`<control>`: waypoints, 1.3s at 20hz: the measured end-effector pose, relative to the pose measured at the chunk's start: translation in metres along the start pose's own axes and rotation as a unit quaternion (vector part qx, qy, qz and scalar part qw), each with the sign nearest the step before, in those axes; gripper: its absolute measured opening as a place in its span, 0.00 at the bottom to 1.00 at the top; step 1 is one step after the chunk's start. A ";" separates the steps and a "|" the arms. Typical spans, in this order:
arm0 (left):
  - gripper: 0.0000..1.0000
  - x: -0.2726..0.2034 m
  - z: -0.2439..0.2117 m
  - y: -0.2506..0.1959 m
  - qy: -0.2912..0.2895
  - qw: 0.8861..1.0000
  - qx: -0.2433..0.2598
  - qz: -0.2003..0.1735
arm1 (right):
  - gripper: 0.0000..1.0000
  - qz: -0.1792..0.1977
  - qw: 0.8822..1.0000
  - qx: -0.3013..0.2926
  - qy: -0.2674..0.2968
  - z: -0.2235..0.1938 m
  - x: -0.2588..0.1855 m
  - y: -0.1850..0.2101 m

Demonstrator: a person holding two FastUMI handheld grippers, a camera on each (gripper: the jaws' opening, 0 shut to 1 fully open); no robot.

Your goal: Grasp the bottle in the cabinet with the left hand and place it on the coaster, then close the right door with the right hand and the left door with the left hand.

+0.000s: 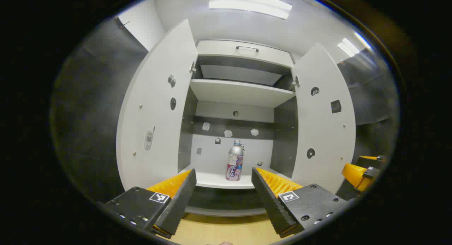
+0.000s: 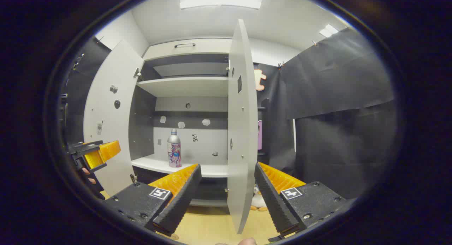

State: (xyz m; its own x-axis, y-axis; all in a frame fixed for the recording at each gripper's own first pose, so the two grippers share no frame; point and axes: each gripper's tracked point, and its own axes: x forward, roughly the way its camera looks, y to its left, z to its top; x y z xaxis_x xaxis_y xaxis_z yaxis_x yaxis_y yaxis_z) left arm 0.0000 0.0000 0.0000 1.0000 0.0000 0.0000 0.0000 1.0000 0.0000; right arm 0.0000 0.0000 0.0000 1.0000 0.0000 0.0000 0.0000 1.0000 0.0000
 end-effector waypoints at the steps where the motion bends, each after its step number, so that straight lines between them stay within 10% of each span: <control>1: 1.00 0.001 0.002 0.003 -0.003 1.000 0.008 0.011 | 0.99 0.009 1.000 -0.001 0.001 0.000 0.003 0.001; 11: 1.00 0.021 0.017 0.019 0.001 0.999 0.041 0.036 | 0.99 0.043 0.999 -0.018 -0.002 0.004 0.014 -0.002; 26: 0.96 0.102 -0.019 -0.004 0.025 0.999 0.022 -0.014 | 0.99 -0.034 0.999 -0.009 0.016 -0.005 0.010 -0.019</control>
State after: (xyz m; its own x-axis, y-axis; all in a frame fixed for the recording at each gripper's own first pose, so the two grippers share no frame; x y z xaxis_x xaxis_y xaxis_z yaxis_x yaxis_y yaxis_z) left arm 0.1017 -0.0036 -0.0192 0.9984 -0.0270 -0.0499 0.0291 0.9986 0.0430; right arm 0.0101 -0.0195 -0.0052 0.9972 -0.0678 -0.0317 0.0672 0.9976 -0.0193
